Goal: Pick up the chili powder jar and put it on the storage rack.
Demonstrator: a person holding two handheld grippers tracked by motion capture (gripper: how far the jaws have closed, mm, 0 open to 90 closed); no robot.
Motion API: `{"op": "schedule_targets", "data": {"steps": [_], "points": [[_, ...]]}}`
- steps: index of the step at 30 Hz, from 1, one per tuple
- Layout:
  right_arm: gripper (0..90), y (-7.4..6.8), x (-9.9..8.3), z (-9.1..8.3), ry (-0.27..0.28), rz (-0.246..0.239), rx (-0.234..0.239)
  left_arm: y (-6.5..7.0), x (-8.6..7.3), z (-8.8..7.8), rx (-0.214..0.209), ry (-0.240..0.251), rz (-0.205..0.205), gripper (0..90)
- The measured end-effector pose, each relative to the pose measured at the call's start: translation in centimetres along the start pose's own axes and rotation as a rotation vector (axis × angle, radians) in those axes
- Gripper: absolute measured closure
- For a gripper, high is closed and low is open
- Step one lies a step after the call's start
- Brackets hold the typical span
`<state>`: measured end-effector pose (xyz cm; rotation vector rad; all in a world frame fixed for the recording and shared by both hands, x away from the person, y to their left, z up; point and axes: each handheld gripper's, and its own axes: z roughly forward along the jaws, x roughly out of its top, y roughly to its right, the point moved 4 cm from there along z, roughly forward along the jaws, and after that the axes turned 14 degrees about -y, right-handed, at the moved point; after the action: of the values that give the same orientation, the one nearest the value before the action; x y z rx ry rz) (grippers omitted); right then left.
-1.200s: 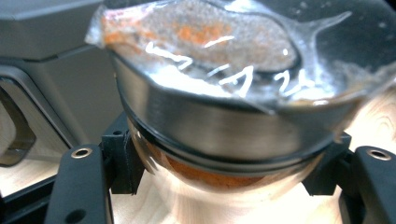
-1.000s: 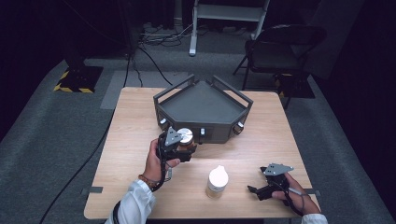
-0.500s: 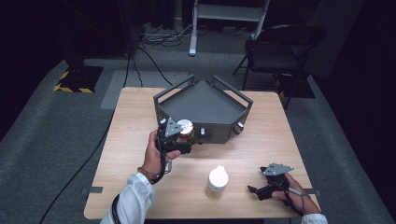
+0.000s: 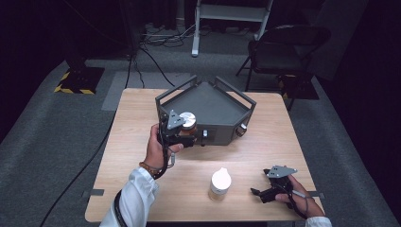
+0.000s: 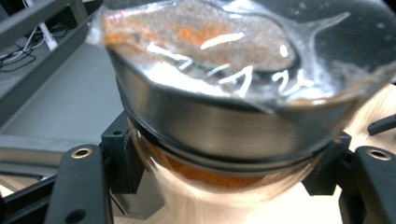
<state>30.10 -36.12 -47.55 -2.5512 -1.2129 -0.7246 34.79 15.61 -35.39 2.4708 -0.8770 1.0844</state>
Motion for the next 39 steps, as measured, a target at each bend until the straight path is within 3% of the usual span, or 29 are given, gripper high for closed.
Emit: {"op": "schedule_targets", "data": {"steps": [18, 39], "points": [[0.0, 0.0, 0.0, 0.0, 0.0, 0.0, 0.0, -1.1, 3.0, 0.2, 0.054, -0.007, -0.027, 30.0], [0.0, 0.0, 0.0, 0.0, 0.0, 0.0, 0.0, -2.0, 6.1, 3.0, 0.15, -0.042, -0.081, 30.0]]}}
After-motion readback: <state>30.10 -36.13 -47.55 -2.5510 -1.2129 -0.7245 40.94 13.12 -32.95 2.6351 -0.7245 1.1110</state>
